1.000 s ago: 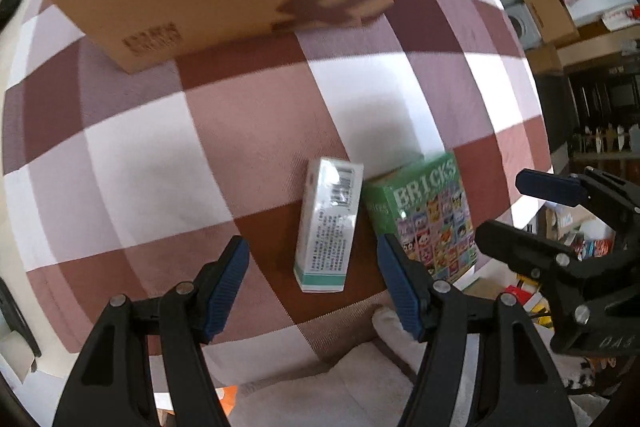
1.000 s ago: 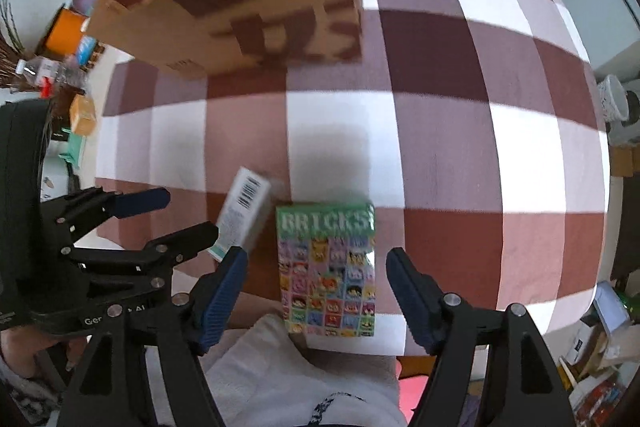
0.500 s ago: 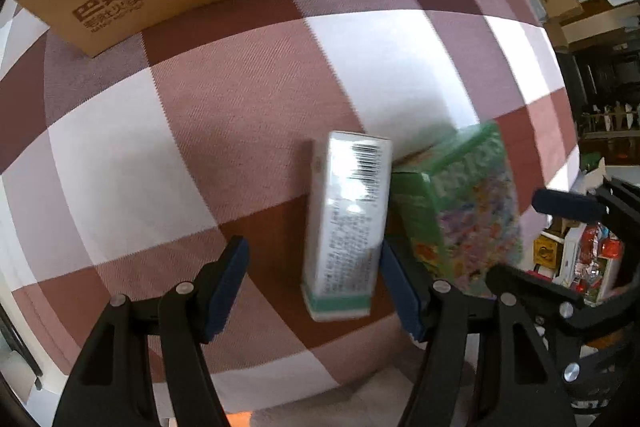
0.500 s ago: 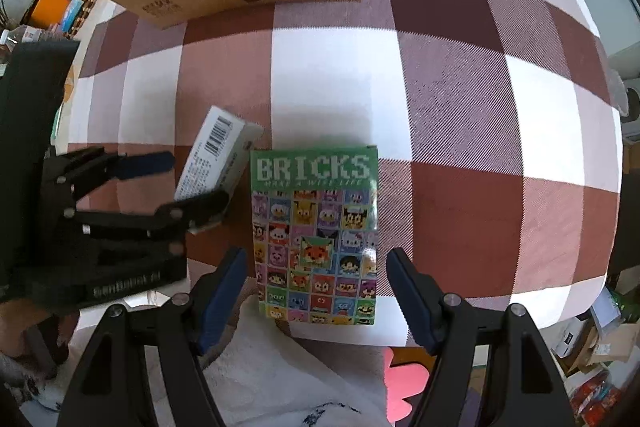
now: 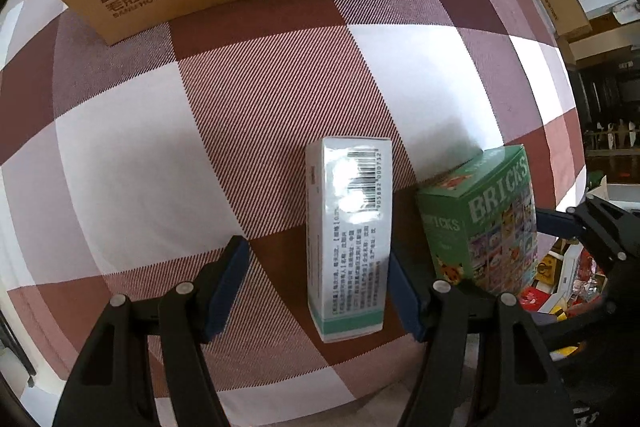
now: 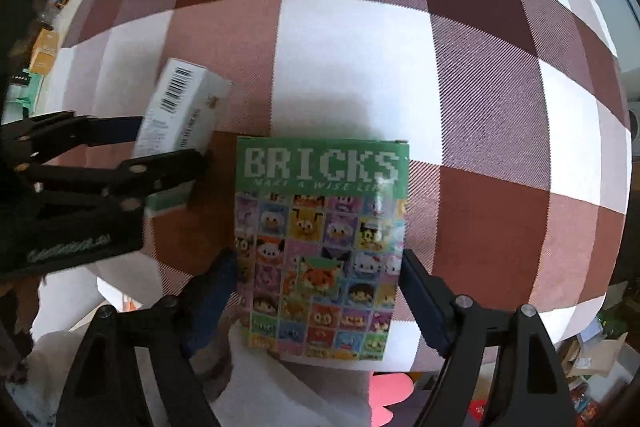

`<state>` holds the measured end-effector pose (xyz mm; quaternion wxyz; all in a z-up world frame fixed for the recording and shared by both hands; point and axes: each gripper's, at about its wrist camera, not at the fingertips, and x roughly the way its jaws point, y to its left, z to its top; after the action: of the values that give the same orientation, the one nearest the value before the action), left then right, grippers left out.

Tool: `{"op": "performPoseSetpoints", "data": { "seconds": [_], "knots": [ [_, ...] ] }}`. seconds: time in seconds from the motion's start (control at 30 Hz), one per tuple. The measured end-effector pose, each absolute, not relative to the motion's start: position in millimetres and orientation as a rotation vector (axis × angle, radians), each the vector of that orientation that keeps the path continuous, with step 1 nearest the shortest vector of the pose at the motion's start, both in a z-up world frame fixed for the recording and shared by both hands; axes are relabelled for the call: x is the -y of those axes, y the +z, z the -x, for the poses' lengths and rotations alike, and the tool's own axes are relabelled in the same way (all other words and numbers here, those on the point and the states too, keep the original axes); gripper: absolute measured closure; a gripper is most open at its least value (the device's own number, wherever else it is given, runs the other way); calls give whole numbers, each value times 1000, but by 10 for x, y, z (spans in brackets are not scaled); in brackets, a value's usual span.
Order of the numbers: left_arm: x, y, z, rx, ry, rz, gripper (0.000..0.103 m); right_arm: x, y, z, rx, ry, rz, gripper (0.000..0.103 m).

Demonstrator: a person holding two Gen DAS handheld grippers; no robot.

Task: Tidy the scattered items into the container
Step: 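Grasp the white medicine box with the left gripper while the right grasps the green BRICKS box, then lift and carry the medicine box and BRICKS box up over the cardboard box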

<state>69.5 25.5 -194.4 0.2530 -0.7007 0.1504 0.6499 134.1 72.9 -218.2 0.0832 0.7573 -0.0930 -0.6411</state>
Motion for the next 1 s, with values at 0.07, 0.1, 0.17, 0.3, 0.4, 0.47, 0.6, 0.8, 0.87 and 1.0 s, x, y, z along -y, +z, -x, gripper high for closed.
{"op": "performPoseSetpoints", "data": {
  "seconds": [0.07,0.1,0.17,0.3,0.4,0.47,0.6,0.8,0.87,1.0],
  "knots": [
    [-264,-1941,-703,-423,1774,1894,35,-730,-2247,-1334,291,-1905,-2272,19],
    [-271,-1939,-710,-435,1779,1887,35,-734,-2274,-1332,301,-1904,-2274,19],
    [-297,-1939,-739,-474,1796,1867,35,-742,-2310,-1337,308,-1899,-2274,19],
    [-399,-1954,-853,-620,1835,1807,37,-749,-2354,-1344,312,-1903,-2267,19],
    [-402,-1945,-857,-637,1850,1799,38,-732,-2351,-1347,281,-1917,-2267,20],
    [-382,-1926,-841,-648,1860,1797,51,-754,-2351,-1349,282,-1920,-2272,20],
    [-296,-1881,-786,-613,1865,1814,66,-863,-2336,-1367,288,-1932,-2307,20],
    [-221,-1729,-752,-520,1856,1826,71,-1068,-2113,-1320,352,-1968,-2276,20],
    [-225,-1630,-743,-506,1863,1813,72,-1090,-2023,-1292,347,-1984,-2257,20],
    [-185,-1470,-626,-478,1877,1785,72,-1090,-1810,-1214,322,-2013,-2194,20]
  ]
}}
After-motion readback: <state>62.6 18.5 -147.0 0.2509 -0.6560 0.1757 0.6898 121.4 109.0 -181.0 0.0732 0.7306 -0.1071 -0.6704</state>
